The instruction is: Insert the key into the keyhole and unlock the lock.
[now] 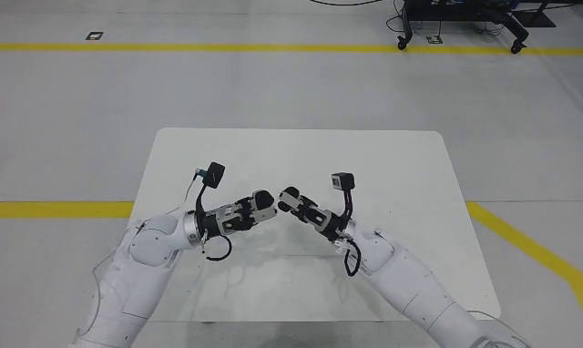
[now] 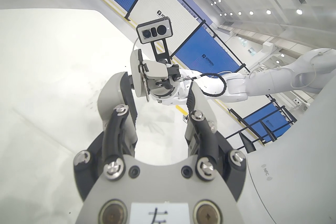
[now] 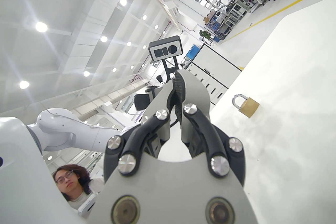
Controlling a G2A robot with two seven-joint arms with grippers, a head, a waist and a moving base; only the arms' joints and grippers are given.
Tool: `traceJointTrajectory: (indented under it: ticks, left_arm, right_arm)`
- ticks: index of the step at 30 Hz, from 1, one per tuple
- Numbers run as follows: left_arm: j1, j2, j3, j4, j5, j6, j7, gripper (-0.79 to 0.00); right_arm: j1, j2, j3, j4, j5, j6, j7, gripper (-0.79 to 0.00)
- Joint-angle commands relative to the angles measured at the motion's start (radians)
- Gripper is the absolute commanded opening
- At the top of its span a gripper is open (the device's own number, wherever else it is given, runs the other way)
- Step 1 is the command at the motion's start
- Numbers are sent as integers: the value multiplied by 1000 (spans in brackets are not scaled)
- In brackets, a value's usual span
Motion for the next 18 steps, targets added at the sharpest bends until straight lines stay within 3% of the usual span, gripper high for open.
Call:
traceJointTrajectory:
  ticks: [1,6,9,11,14,18]
  left_arm:
    - [-2,3,2,3,-3,-3,-6,-428]
    - [-6,8,6,7,7,8,-5,-499]
    - [-6,10,11,7,18,20,7,-634]
    - [-4,9,15,8,18,37,28,-653]
    - [-6,9,24,12,25,60,50,-785]
    - [-11,9,38,9,58,77,69,-785]
  right_arm:
    - [0,-2,2,2,-4,0,1,-785]
    - [-2,-7,13,6,-28,6,-11,-785]
    - [-5,-10,17,6,-36,8,-13,-785]
    - [-6,-12,17,7,-37,10,-11,-785]
    - [-5,-14,19,10,-41,17,-1,-785]
    - [-10,-16,25,8,-46,13,6,-785]
